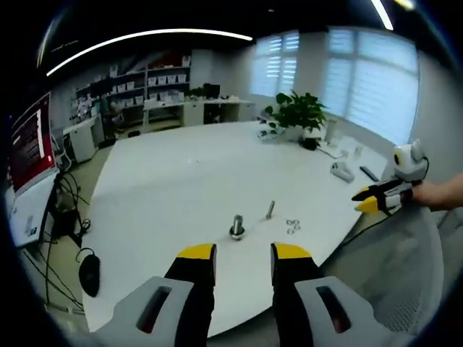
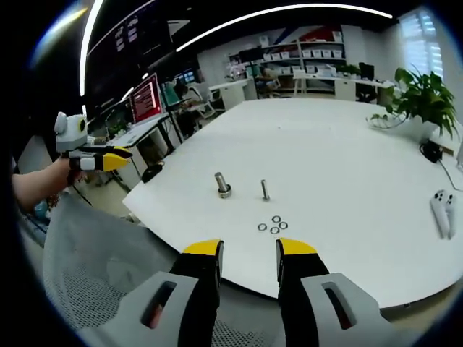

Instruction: Place the washer onto the threaded stud by aligning its center hole with the stud, sliding it down to the base, and recovering from edge contact or off-axis alignment until the washer reaches the visible bottom stop.

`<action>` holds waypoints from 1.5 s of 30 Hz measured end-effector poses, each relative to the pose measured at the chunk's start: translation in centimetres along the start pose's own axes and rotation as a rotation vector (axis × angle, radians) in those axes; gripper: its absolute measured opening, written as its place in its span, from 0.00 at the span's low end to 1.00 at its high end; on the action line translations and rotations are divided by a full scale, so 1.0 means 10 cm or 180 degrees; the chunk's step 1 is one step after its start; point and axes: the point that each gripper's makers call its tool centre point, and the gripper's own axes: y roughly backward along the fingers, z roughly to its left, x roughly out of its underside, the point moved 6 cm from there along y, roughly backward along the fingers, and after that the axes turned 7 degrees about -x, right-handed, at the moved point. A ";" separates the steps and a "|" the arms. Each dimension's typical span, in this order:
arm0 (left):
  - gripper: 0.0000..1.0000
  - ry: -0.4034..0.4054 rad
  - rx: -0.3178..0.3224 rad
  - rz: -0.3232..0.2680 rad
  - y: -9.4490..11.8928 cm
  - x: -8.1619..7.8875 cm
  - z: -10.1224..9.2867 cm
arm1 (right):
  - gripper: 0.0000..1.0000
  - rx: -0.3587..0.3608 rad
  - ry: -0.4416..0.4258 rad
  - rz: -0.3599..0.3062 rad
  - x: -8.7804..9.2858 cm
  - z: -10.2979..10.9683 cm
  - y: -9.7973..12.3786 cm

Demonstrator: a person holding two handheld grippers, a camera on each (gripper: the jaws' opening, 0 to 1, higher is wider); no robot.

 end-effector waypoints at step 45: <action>0.32 -0.0207 0.0263 -0.0062 0.06 0.21 -0.24 | 0.30 0.0237 0.0016 0.0290 0.11 -0.10 0.01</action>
